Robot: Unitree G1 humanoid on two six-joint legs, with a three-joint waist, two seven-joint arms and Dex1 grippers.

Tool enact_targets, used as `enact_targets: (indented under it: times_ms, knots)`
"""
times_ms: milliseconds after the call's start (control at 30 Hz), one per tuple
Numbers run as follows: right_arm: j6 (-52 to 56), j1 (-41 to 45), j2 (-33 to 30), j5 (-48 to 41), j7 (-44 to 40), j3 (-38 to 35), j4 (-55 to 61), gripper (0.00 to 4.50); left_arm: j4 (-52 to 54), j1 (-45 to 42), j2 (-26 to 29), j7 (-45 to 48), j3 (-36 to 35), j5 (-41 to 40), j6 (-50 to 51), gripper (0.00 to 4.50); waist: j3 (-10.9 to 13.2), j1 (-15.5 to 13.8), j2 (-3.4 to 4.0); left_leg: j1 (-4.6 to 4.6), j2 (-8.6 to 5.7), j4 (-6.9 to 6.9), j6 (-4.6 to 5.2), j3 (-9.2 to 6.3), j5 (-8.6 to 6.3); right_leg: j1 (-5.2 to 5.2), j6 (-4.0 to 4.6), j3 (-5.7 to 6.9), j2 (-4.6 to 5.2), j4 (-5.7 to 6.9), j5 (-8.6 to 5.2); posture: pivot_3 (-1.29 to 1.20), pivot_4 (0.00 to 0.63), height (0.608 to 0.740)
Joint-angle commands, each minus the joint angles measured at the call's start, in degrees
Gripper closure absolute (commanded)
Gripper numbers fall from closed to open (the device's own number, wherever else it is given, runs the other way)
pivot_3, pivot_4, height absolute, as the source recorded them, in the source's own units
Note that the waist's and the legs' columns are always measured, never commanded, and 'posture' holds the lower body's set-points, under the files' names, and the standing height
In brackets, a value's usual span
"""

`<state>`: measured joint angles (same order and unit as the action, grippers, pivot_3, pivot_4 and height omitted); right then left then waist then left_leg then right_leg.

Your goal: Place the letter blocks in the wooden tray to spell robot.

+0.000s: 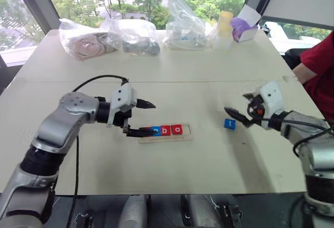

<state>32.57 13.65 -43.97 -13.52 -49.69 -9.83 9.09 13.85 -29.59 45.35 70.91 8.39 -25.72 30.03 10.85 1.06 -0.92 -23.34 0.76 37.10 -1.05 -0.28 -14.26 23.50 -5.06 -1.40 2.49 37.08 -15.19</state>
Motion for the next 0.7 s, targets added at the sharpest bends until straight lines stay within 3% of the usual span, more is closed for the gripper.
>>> enact_targets:
  times_ms: [33,200,467,567,700]
  knots:
    - [-17.04,-0.37,-4.68,1.78,-12.37,3.27,-11.18,0.02,5.01,0.87,3.12,1.95,-2.47,-2.79,2.01,0.0,0.03,0.01,-0.01,0.0,0.0,0.0,0.0,0.02,0.0,0.01,0.0,-0.01,0.01,0.0,0.0,0.0,0.15,0.74]
    - [-27.55,4.88,-4.98,3.64,-17.99,7.25,-24.57,0.02,10.61,2.63,6.17,1.4,-4.27,-5.79,5.59,0.0,0.04,0.35,-0.01,0.06,0.05,0.09,-0.01,0.09,0.01,0.0,0.02,-0.07,-0.01,0.08,0.02,0.0,0.15,0.74]
    - [-33.8,11.13,-2.06,5.56,-19.68,10.78,-36.0,0.02,12.6,3.73,6.7,-2.33,-5.47,-6.66,7.8,0.0,0.05,-0.05,0.0,0.06,0.06,0.15,-0.03,0.06,0.02,-0.03,0.04,-0.07,0.0,0.12,0.03,0.0,0.15,0.74]
    - [-35.43,11.57,-1.74,5.81,-21.5,11.63,-38.45,0.83,12.64,4.04,6.83,-3.02,-5.81,-6.89,8.03,0.0,0.04,-0.06,-0.02,0.06,0.06,0.15,-0.03,0.05,0.02,-0.04,0.04,-0.07,0.0,0.12,0.03,0.0,0.15,0.74]
    - [-36.91,11.49,-2.29,6.5,-22.73,12.42,-39.16,2.84,12.25,4.58,7.64,-2.85,-6.0,-6.69,7.72,0.0,0.04,-0.07,-0.01,0.13,0.06,0.2,-0.04,0.05,0.03,-0.13,0.06,-0.07,0.0,0.12,0.03,0.0,0.15,0.74]
